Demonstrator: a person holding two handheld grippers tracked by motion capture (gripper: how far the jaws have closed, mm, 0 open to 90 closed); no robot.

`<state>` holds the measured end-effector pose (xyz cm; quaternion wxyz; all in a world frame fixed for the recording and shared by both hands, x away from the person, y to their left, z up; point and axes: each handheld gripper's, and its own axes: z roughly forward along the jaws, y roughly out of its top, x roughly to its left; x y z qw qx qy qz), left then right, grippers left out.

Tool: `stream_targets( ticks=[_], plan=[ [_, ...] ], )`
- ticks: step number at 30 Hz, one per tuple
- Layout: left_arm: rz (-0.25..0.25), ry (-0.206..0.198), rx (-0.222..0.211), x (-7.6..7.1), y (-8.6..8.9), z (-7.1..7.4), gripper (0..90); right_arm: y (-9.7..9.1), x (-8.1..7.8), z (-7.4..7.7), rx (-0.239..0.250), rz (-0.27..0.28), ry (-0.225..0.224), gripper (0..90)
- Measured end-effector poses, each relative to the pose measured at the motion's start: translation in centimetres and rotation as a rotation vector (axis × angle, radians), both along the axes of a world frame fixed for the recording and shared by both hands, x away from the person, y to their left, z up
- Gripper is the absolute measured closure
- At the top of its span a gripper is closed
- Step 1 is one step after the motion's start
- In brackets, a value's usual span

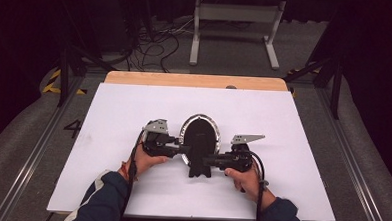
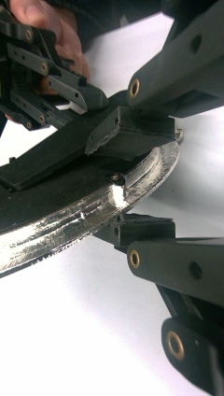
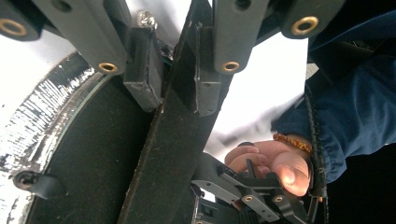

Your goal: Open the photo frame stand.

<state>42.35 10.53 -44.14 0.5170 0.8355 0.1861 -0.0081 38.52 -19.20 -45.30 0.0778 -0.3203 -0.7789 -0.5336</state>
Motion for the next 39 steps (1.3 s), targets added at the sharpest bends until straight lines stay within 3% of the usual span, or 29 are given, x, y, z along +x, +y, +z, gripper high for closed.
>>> stream_targets(
  ticks=[3, 4, 5, 7, 17, 24, 36, 39],
  plan=[
    [0.018, -0.050, 0.017, -0.5, -0.3, 0.4, 61.4, -0.2, -0.1, 0.2, 0.004, -0.001, 0.000, 76.2],
    [0.018, -0.050, 0.017, -0.5, -0.3, 0.4, 61.4, -0.2, -0.2, 0.3, 0.003, -0.001, -0.003, 76.3],
    [0.030, -0.090, 0.028, -0.8, -0.5, 0.7, 61.5, -0.3, -0.3, 0.5, 0.004, -0.001, -0.008, 76.3],
    [0.041, -0.114, 0.036, -0.9, -0.6, 0.8, 61.8, -0.3, -0.4, 0.7, 0.007, -0.002, -0.015, 76.2],
    [0.081, -0.183, 0.061, -1.4, -0.8, 1.3, 63.0, -0.2, -0.7, 1.2, 0.006, -0.005, -0.037, 76.2],
    [0.060, -0.151, 0.053, -1.3, -0.7, 0.9, 64.1, -0.1, -0.7, 1.3, -0.004, 0.001, -0.042, 76.3],
    [0.021, -0.133, 0.130, -1.4, -1.5, -0.6, 61.0, -0.2, -0.8, 1.4, -0.011, 0.004, -0.046, 76.2],
    [0.025, -0.131, 0.124, -1.4, -1.6, -0.7, 60.0, -0.2, -0.8, 1.4, -0.014, 0.002, -0.047, 76.1]
  ],
)
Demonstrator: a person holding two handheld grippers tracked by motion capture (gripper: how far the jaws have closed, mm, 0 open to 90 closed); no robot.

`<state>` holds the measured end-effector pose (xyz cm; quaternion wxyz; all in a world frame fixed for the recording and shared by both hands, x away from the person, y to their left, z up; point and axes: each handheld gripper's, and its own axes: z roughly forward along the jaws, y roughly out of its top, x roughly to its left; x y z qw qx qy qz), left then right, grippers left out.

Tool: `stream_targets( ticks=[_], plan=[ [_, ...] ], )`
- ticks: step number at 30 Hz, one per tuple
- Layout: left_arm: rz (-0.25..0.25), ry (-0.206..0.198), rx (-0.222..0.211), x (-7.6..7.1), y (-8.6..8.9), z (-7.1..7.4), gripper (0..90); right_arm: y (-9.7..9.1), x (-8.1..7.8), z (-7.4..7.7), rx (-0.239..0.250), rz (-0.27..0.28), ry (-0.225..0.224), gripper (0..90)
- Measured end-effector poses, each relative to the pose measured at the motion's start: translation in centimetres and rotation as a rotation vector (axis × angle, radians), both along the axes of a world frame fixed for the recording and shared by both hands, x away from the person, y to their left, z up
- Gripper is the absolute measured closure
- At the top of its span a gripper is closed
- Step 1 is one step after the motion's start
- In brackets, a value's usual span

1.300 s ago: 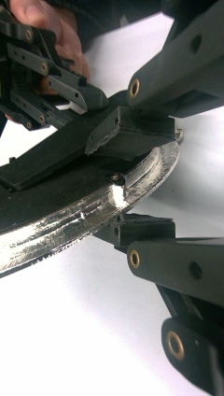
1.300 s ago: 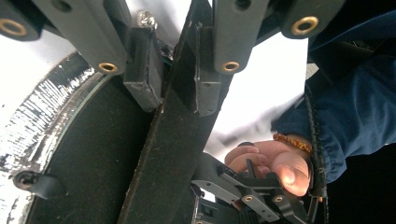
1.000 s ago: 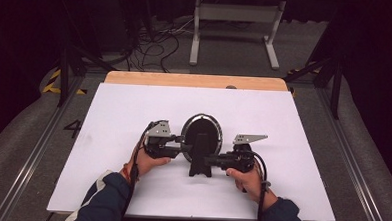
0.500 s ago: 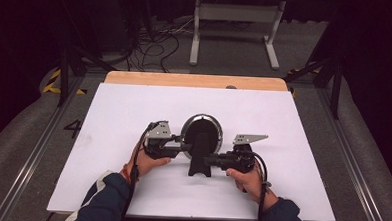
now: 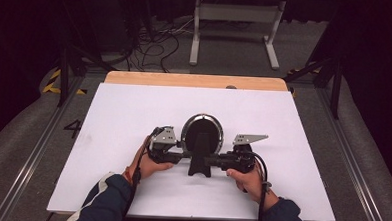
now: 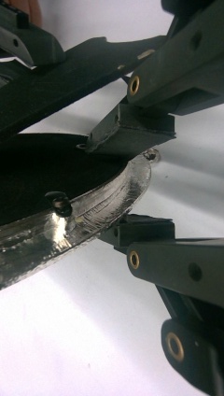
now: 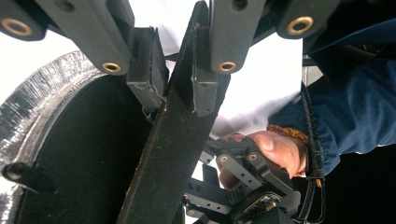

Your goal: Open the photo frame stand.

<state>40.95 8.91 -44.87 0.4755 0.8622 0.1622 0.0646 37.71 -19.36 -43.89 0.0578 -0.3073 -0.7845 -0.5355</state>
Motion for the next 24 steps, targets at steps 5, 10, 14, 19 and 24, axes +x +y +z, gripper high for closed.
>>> stream_targets(
  ticks=[5, 10, 14, 19, 24],
  plan=[
    [0.013, -0.026, 0.006, -0.29, -0.11, -0.03, 58.9, -0.01, 0.00, 0.02, 0.001, -0.001, 0.001, 76.0],
    [0.024, -0.044, 0.013, -0.37, -0.29, 0.05, 58.6, -0.05, -0.08, 0.10, 0.001, 0.001, -0.002, 75.9],
    [0.041, -0.074, 0.028, -0.35, -0.45, 0.20, 58.7, -0.03, -0.10, 0.22, 0.005, -0.001, -0.001, 75.9],
    [0.067, -0.101, 0.049, -0.19, -0.50, 0.42, 60.5, 0.15, -0.19, 0.44, 0.000, 0.001, -0.012, 76.0],
    [0.083, -0.130, 0.067, -0.10, -0.59, 0.60, 61.7, 0.24, -0.23, 0.56, 0.000, 0.000, -0.015, 75.9]
  ],
)
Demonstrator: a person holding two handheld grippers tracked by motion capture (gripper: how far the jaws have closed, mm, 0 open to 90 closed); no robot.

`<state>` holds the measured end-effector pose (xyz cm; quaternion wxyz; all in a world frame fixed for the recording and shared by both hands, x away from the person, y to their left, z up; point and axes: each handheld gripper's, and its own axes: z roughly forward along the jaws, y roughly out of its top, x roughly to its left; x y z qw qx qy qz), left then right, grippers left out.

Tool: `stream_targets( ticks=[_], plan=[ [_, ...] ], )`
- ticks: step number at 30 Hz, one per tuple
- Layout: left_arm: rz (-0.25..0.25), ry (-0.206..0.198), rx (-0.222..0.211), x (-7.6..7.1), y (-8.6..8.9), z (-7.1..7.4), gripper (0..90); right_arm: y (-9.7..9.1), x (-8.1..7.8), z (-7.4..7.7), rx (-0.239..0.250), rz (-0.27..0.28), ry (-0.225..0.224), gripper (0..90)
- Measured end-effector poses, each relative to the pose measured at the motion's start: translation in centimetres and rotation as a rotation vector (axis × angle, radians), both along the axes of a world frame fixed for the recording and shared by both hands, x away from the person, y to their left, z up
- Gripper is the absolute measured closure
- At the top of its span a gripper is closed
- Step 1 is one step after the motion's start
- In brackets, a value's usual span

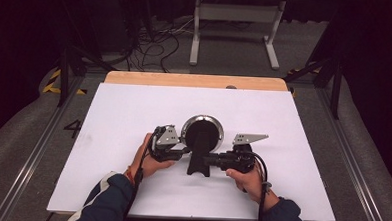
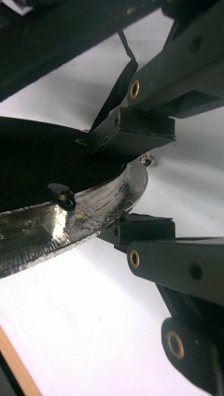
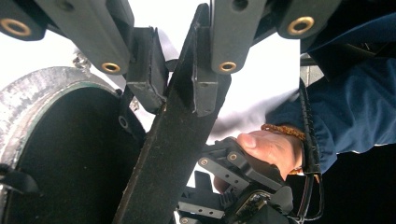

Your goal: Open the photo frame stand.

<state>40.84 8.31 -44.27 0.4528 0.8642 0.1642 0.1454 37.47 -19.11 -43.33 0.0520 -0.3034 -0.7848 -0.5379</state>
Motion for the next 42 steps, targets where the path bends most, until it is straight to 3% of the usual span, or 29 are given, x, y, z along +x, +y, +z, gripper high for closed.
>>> stream_targets(
  ticks=[13, 28, 42],
  plan=[
    [0.055, -0.050, 0.039, 0.5, 0.0, 0.2, 65.4, 0.4, 0.2, 0.0, -0.030, -0.010, -0.005, 76.5],
    [0.097, -0.053, 0.071, 1.3, -0.3, 0.2, 69.8, 0.8, 0.9, -1.1, -0.097, -0.050, 0.001, 80.7],
    [0.118, -0.063, 0.084, 1.6, -0.6, -0.1, 70.4, 0.7, 1.0, -1.2, -0.117, -0.068, -0.011, 81.0]
  ],
)
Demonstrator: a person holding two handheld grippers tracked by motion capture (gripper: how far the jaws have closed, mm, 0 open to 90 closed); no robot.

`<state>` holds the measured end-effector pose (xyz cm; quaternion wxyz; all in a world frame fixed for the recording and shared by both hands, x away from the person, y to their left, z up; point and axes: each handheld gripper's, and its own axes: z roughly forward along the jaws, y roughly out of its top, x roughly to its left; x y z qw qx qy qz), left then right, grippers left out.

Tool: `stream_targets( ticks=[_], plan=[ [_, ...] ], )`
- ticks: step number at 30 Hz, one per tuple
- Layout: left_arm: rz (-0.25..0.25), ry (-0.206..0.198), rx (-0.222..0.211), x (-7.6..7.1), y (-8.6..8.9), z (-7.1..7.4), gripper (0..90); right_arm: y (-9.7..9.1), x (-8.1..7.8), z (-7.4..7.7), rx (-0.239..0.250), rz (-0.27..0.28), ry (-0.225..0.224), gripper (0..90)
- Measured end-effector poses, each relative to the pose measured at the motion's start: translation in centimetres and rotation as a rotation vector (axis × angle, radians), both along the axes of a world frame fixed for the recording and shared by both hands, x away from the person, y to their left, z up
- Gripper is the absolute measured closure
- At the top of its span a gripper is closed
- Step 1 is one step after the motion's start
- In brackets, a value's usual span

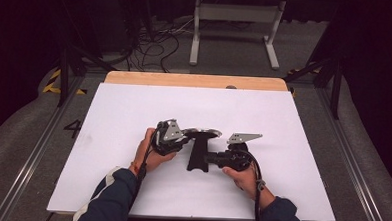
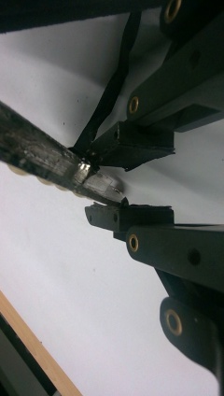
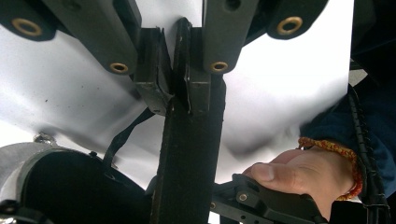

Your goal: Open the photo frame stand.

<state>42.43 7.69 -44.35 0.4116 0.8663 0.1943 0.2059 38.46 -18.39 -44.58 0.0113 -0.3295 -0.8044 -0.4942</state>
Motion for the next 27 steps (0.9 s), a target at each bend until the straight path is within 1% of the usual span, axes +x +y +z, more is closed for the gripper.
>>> stream_targets(
  ticks=[2, 5, 6, 9, 13, 18, 20, 23, 24, 25, 27],
  plan=[
    [0.001, -0.008, 0.002, 0.0, 0.0, 0.0, 70.3, 0.0, 0.0, 0.0, -0.001, 0.001, -0.001, 81.0],
    [0.001, -0.003, -0.004, 0.0, 0.0, -0.1, 70.4, 0.0, 0.0, -0.1, -0.001, 0.000, -0.002, 81.1],
    [0.003, -0.001, -0.007, 0.0, 0.1, -0.1, 70.3, 0.0, -0.1, 0.0, -0.011, 0.002, -0.010, 81.3],
    [0.004, 0.003, -0.011, 0.0, 0.1, -0.1, 70.3, 0.0, -0.2, 0.0, -0.018, 0.001, -0.014, 81.6],
    [0.004, 0.005, -0.014, -0.1, 0.2, -0.1, 70.2, 0.0, -0.4, 0.0, -0.031, 0.005, -0.035, 81.6],
    [0.008, -0.003, -0.016, -0.1, 0.4, -0.1, 69.9, 0.1, -0.7, -0.2, -0.064, 0.009, -0.057, 80.5],
    [0.010, 0.003, -0.021, -0.2, 0.6, -0.1, 68.9, 0.1, -0.8, -0.1, -0.078, 0.009, -0.073, 80.5],
    [0.009, 0.006, -0.019, -0.2, 0.9, -0.1, 66.5, 0.0, -0.9, -0.2, -0.081, 0.007, -0.079, 80.0],
    [0.002, 0.004, -0.007, -0.4, 1.0, -0.1, 66.3, 0.0, -1.0, -0.2, -0.086, 0.008, -0.081, 79.3],
    [-0.003, 0.001, -0.003, -0.5, 1.1, -0.1, 66.2, 0.0, -1.0, -0.3, -0.092, 0.009, -0.087, 78.8],
    [0.001, -0.001, 0.000, -0.7, 1.5, -0.1, 65.6, 0.0, -1.2, -0.2, -0.107, 0.005, -0.102, 78.6]
  ],
)
